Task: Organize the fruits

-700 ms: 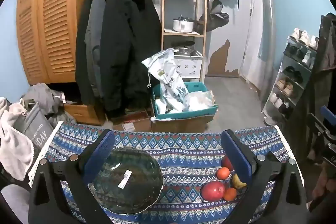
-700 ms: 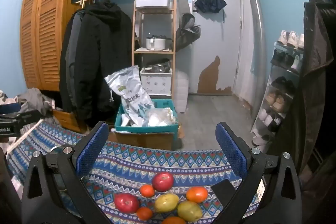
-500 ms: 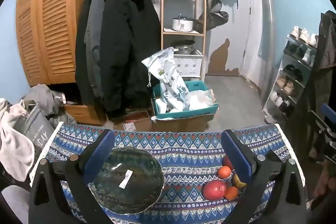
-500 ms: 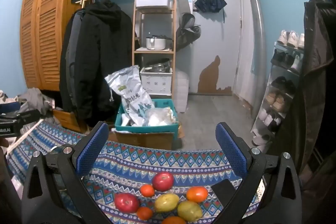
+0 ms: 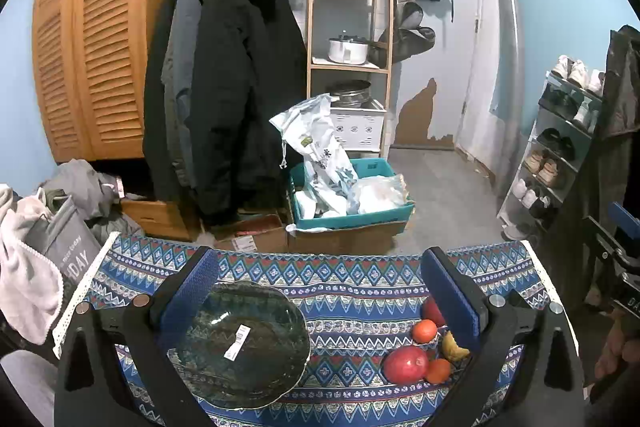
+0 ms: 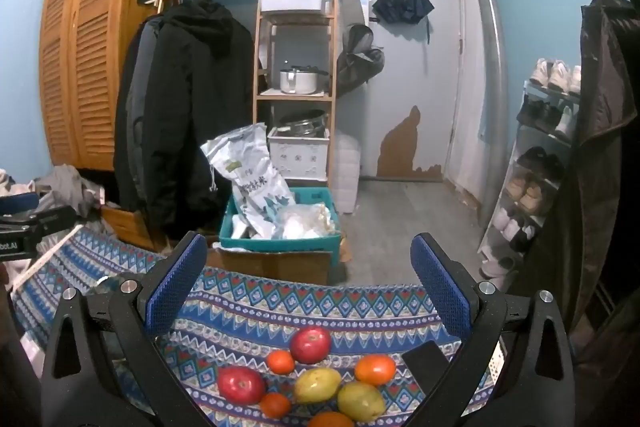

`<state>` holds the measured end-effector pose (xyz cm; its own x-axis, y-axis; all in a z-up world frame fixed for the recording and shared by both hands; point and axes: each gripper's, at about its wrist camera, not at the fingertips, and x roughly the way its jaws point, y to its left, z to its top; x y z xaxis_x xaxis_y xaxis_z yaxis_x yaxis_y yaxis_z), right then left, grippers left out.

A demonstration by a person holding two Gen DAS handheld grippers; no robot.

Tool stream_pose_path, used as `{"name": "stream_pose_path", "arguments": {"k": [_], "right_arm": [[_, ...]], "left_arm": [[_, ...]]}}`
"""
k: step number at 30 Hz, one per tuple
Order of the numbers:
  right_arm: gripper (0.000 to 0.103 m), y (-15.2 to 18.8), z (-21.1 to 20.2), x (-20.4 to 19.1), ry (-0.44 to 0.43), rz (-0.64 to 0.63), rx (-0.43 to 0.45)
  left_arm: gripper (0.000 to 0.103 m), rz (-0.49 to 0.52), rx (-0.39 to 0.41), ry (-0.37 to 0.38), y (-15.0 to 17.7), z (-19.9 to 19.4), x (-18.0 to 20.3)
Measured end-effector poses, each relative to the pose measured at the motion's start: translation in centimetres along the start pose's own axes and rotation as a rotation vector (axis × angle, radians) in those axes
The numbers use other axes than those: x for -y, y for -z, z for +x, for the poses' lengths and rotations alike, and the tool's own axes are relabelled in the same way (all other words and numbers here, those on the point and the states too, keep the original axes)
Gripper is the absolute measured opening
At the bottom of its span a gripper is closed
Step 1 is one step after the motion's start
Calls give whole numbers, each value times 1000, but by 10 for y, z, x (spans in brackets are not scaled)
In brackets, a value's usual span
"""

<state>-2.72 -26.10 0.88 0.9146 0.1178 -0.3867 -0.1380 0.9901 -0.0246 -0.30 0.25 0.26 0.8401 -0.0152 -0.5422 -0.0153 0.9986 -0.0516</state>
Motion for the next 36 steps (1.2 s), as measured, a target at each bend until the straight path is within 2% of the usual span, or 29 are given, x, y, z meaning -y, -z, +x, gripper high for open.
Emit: {"name": "stream_pose_path", "arguments": {"k": [36], "right_arm": [[100, 5, 2, -8, -1, -5, -5]], "left_arm": [[102, 11, 0, -1, 3, -2, 4]]}}
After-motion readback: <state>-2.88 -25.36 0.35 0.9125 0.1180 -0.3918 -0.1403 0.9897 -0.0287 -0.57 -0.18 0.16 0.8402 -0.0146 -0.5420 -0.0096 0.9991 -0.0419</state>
